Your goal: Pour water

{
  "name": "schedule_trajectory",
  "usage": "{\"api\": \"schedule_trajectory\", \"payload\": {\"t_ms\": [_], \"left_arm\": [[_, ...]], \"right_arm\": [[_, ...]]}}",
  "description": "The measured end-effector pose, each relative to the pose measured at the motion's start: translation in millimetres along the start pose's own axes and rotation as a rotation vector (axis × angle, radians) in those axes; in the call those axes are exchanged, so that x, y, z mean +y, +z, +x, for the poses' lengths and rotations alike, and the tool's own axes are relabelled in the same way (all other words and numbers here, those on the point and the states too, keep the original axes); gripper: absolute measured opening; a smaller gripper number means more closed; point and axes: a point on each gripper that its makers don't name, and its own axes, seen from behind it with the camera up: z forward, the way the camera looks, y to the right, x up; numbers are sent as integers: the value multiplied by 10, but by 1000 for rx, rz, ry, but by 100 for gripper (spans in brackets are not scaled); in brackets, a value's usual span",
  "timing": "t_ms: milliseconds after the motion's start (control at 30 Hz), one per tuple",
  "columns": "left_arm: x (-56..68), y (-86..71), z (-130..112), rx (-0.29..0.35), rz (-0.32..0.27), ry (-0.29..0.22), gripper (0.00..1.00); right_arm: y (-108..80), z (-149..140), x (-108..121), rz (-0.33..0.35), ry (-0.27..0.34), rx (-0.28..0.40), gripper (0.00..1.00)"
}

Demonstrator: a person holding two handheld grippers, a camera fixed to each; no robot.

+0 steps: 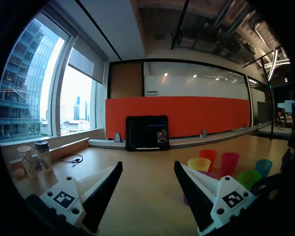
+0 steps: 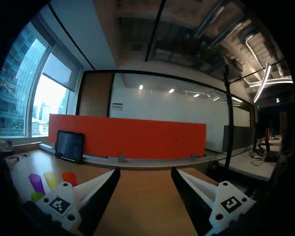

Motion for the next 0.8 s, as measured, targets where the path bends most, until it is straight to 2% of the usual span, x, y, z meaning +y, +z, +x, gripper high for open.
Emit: {"api": "schedule_trajectory", "payload": {"t_ms": [200, 367, 800], "left_arm": [[-24, 11, -64, -8, 2, 0, 97], [-46, 22, -97, -15, -1, -19, 97], [-17, 40, -120, -31, -14, -19, 97]], "right_arm": [[-9, -5, -14, 0, -5, -2, 100], [-9, -12, -15, -1, -5, -3, 100], [22, -39, -21, 2, -5, -6, 100]]}}
